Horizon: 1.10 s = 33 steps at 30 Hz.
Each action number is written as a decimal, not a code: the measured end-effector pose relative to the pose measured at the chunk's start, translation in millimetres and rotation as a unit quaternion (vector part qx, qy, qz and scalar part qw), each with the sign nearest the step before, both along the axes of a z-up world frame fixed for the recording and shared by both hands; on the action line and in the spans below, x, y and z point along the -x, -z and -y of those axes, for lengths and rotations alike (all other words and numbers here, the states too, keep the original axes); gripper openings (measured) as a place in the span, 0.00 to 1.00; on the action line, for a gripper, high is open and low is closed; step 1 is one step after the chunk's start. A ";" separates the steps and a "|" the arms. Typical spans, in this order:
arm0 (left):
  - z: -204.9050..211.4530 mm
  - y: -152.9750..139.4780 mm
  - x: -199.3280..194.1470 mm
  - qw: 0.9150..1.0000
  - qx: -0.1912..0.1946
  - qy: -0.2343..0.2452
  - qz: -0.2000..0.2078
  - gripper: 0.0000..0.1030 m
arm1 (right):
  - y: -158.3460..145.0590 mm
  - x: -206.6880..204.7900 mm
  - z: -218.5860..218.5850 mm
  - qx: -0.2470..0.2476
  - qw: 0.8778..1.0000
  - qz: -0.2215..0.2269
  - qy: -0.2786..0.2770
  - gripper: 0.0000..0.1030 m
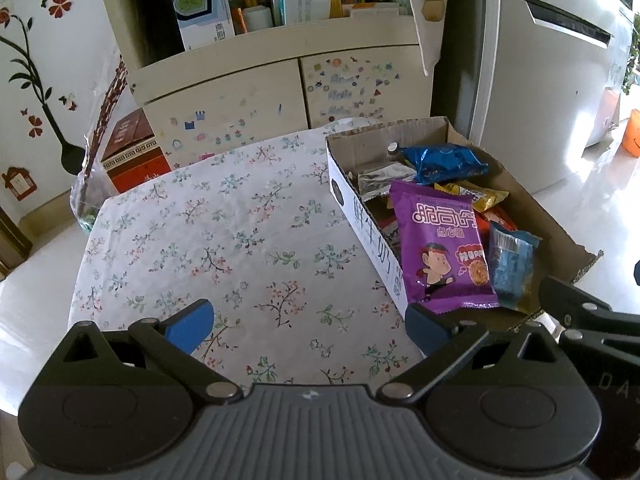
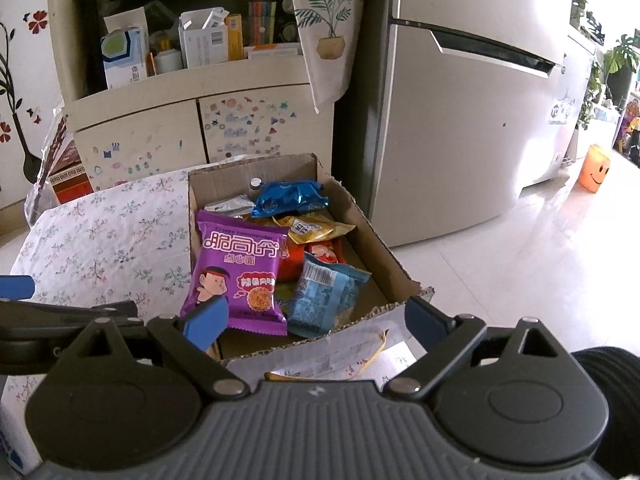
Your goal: Organize snacks
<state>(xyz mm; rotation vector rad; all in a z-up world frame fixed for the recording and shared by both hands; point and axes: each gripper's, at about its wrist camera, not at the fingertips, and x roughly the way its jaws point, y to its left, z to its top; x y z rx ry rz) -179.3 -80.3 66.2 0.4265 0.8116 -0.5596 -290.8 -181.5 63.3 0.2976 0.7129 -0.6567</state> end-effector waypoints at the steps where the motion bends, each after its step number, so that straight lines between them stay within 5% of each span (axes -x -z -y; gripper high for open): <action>1: -0.6 -0.2 0.0 1.000 0.000 0.000 0.001 1.00 | -0.1 0.0 0.0 0.000 1.000 0.000 0.000 0.92; 33: -5.6 5.1 -1.3 1.000 -0.019 0.001 -0.017 1.00 | 2.3 -1.9 -4.2 -0.002 1.000 -0.017 -0.007 0.92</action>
